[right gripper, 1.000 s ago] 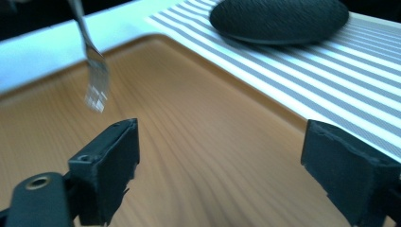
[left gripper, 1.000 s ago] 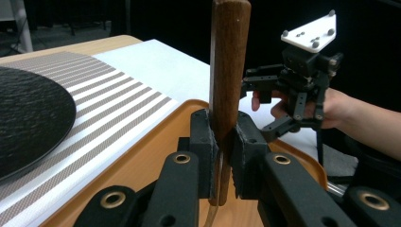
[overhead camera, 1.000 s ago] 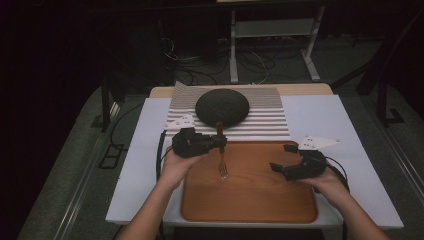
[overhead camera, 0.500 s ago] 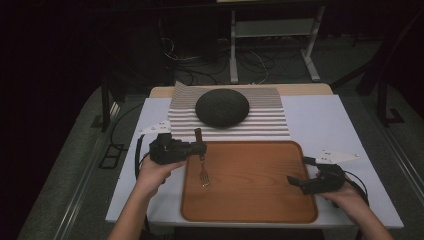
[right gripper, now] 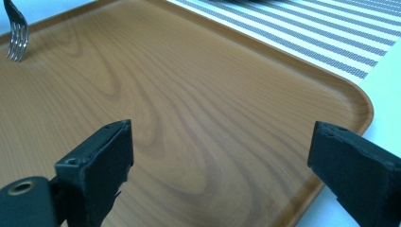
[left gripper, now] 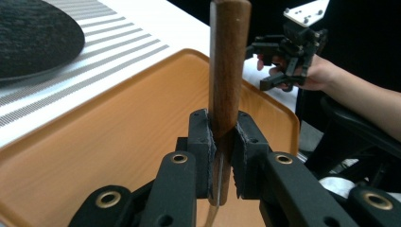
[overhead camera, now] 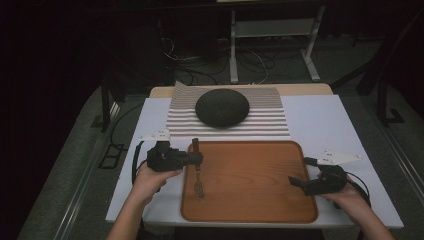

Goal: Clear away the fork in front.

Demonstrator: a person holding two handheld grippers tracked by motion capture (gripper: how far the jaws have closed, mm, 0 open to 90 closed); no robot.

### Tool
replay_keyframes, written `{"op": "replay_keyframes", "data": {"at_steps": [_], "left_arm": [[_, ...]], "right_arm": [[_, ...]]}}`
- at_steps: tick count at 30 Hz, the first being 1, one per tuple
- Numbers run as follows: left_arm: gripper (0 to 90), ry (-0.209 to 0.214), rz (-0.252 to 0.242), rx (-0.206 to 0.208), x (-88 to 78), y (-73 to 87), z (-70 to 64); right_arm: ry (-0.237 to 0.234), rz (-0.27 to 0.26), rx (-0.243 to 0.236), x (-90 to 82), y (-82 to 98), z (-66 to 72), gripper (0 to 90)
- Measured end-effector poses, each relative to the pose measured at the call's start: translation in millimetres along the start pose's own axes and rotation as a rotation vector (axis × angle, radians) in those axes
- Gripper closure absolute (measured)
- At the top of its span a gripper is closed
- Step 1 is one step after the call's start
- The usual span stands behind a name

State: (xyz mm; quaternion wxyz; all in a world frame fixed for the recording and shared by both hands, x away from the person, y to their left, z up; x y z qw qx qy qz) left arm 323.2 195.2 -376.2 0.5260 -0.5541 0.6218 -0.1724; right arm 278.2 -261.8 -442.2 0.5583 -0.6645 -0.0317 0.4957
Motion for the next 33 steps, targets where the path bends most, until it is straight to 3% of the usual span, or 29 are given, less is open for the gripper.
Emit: {"op": "replay_keyframes", "data": {"at_steps": [3,10,20,25,33], "left_arm": [[75.6,-0.067,0.024,0.018,5.4,0.7,5.3],[71.4,-0.126,0.096,0.005,24.5,5.6,22.7],[68.9,-0.09,0.176,-0.077,54.1,20.3,34.5],[69.3,-0.1,0.241,-0.088,64.6,25.4,37.9],[66.7,-0.13,0.295,-0.09,72.3,29.6,40.0]], "right_arm": [[-0.001,-0.003,0.001,0.2,-0.3,-0.1,7.7],[-0.002,-0.003,-0.003,1.4,-1.2,0.8,7.7],[-0.004,-0.004,-0.007,1.6,-1.5,1.0,7.7],[-0.006,-0.004,-0.008,2.0,-1.9,1.1,7.8],[-0.005,-0.007,-0.008,1.3,-1.9,1.1,8.0]]}}
Point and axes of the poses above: each handheld gripper's, and its own axes: x roughly forward along the jaws, y roughly out of its underside, z roughly to its left, the point moved 1 cm from there along x, roughly forward along the jaws, and after that the axes turned 5 degrees about z, right-handed, at the moved point
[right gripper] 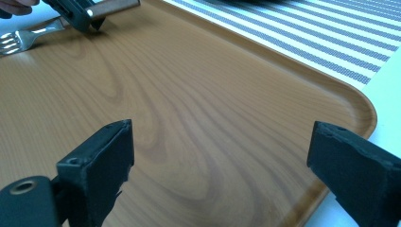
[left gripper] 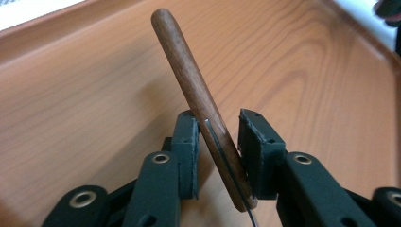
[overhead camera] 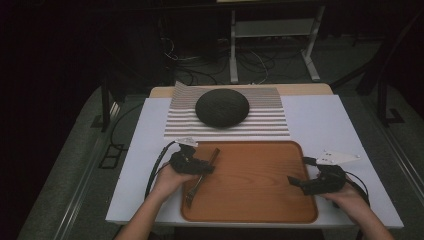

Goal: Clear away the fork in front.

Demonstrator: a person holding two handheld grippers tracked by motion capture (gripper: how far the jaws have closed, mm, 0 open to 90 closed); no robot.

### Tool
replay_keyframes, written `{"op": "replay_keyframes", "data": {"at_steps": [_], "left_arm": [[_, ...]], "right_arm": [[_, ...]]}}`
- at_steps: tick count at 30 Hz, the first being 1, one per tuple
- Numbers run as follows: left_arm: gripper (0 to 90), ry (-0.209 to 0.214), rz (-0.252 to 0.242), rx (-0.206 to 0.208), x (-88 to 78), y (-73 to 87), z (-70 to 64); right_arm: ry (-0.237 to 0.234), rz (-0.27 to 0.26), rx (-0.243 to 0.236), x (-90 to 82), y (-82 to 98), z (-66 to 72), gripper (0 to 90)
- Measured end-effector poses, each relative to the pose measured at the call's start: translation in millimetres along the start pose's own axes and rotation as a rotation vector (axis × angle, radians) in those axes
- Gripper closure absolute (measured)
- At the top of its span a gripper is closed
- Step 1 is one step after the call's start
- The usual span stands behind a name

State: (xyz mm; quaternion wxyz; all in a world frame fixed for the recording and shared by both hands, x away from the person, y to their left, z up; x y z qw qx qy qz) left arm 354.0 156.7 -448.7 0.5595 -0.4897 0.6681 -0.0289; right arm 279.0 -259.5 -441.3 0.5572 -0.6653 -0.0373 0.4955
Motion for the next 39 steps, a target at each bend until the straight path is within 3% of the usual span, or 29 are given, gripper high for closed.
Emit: {"op": "replay_keyframes", "data": {"at_steps": [5,14,18,20,23,39], "left_arm": [[66.1,0.0,-0.026,-0.01,-2.9,1.6,0.7],[89.5,0.03,-0.054,0.047,-2.1,-7.1,-13.8],[89.7,0.029,-0.034,0.071,3.0,-10.2,-19.3],[89.6,-0.001,0.012,0.101,10.6,-9.8,-23.1],[89.6,-0.027,0.035,0.107,11.9,-8.3,-21.3],[89.6,-0.122,0.033,0.057,-9.0,5.6,2.3]], "right_arm": [[0.002,0.002,-0.001,0.0,0.0,-0.1,8.0],[0.002,0.001,0.001,0.4,0.3,-1.1,8.0],[-0.004,-0.003,0.001,0.0,0.3,-1.7,8.0],[-0.005,-0.002,0.001,0.2,0.4,-1.9,8.0],[-0.005,-0.005,-0.004,-0.1,-0.2,-1.6,8.0],[0.0,-0.002,-0.013,0.0,-1.5,1.5,8.0]]}}
Point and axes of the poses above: each handheld gripper's, and its own axes: x roughly forward along the jaws, y roughly out of its underside, z roughly to its left, the point moved 1 cm from there along x, roughly forward along the jaws, and after that the axes turned 5 degrees about z, right-handed, at the moved point
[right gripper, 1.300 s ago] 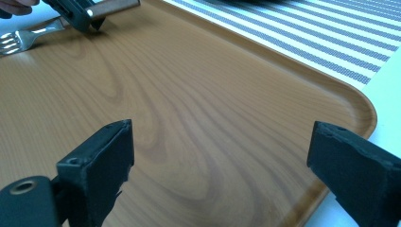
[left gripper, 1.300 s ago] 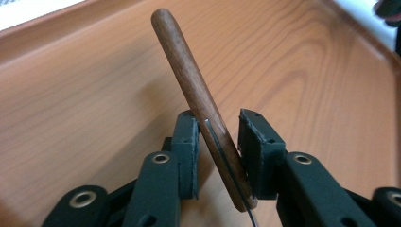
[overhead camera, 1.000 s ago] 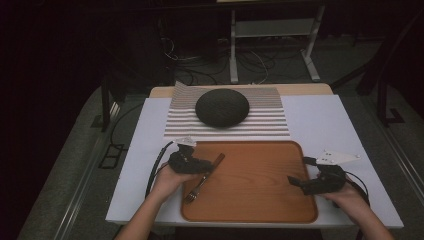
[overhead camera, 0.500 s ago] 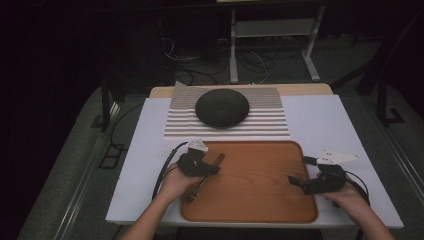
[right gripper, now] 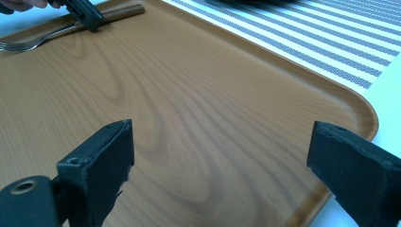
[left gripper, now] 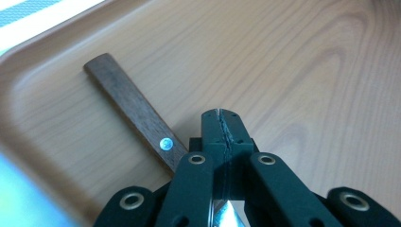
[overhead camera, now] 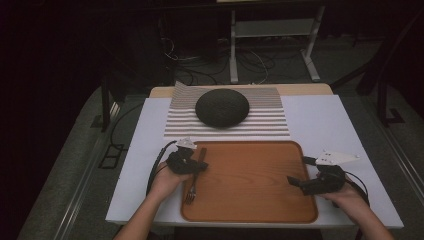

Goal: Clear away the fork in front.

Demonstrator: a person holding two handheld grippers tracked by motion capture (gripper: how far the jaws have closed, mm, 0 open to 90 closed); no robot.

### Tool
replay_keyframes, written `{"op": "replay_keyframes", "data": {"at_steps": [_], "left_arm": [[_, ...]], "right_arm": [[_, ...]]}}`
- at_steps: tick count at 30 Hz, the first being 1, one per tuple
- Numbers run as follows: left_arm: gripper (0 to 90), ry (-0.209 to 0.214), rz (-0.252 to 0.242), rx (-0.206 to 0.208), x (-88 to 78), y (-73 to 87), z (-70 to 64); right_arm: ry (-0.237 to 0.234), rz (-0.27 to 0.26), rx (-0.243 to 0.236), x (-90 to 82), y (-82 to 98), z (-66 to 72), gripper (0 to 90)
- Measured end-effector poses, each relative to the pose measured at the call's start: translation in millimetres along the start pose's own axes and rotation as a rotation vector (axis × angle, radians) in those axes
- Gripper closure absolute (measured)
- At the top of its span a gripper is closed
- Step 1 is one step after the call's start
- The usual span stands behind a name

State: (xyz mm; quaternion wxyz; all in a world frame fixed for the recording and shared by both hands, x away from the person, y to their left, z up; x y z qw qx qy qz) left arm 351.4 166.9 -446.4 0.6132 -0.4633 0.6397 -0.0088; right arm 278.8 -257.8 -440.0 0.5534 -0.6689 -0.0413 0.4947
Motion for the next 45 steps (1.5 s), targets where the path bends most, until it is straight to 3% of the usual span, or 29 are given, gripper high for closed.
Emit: {"op": "replay_keyframes", "data": {"at_steps": [8,12,15,17,26,28,35,37,45], "left_arm": [[88.1,-0.021,-0.007,-0.021,-9.2,7.9,10.5],[85.8,-0.01,-0.023,-0.026,-11.2,8.9,12.2],[82.2,-0.012,-0.021,-0.014,-10.8,8.7,10.6],[78.7,0.002,-0.048,0.002,-12.1,7.6,6.6],[43.1,0.005,-0.154,0.045,-32.1,9.8,-5.9],[36.3,-0.011,-0.173,0.059,-37.6,13.0,-8.8],[11.7,-0.053,-0.221,0.063,-47.0,26.0,-11.9],[0.0,-0.05,-0.219,0.054,-49.3,33.1,-12.2],[0.0,-0.061,-0.221,0.056,-55.3,46.8,-13.3]], "right_arm": [[-0.001,-0.001,0.003,-0.5,0.8,-0.3,8.0],[0.003,-0.004,0.002,-2.3,1.1,-0.1,8.1],[0.003,-0.004,0.002,-2.1,0.8,0.0,8.0],[0.0,-0.004,0.0,-0.9,0.6,0.6,8.0],[-0.003,-0.009,0.004,-2.8,1.1,0.3,8.0],[-0.003,-0.011,0.003,-3.2,1.1,0.2,8.1],[-0.006,-0.012,0.001,-3.5,1.0,0.6,8.0],[-0.008,-0.014,-0.001,-3.7,1.0,0.7,8.1],[-0.007,-0.017,-0.001,-3.9,0.8,0.8,8.0]]}}
Point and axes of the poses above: each handheld gripper's, and its own axes: x roughly forward along the jaws, y roughly out of its underside, z roughly to its left, the point moved 1 cm from there along x, roughly forward along the jaws, and after that the axes turned 5 degrees about z, right-handed, at the moved point
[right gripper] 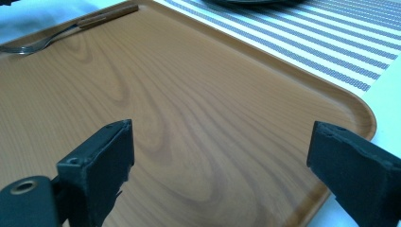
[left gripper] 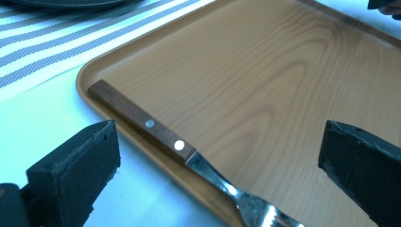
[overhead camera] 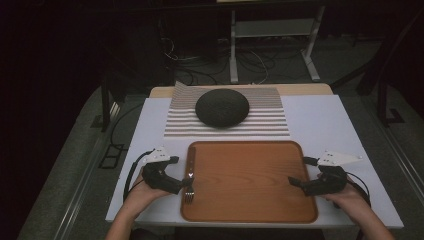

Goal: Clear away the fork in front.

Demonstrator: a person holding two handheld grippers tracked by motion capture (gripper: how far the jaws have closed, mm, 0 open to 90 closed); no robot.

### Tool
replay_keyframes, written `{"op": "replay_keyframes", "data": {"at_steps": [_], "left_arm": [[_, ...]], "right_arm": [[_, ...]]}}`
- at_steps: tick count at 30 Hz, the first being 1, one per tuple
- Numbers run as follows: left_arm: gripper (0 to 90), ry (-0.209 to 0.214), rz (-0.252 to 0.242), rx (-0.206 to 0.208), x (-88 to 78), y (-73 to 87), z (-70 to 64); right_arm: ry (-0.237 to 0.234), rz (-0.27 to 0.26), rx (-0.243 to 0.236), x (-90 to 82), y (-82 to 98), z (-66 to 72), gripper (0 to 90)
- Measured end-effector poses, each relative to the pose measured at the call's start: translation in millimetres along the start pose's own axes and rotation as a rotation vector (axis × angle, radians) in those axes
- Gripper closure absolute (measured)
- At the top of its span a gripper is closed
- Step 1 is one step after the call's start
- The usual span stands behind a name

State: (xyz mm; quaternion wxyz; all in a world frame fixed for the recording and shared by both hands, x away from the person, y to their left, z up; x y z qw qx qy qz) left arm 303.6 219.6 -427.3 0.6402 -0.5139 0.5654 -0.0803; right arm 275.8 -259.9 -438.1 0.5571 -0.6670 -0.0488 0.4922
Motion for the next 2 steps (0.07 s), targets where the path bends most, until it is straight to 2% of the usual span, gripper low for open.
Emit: {"op": "replay_keyframes", "data": {"at_steps": [2], "left_arm": [[0.0,-0.005,-0.001,0.002,0.1,-0.4,0.9]], "right_arm": [[0.001,-0.003,0.001,0.0,-0.3,0.0,8.0]]}}
Point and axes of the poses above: each handheld gripper's, and its own axes: x roughly forward along the jaws, y roughly out of its underside, z roughly to its left, the point moved 1 cm from there along x, roughly forward along the jaws, and after that the axes turned 5 degrees about z, right-handed, at the moved point
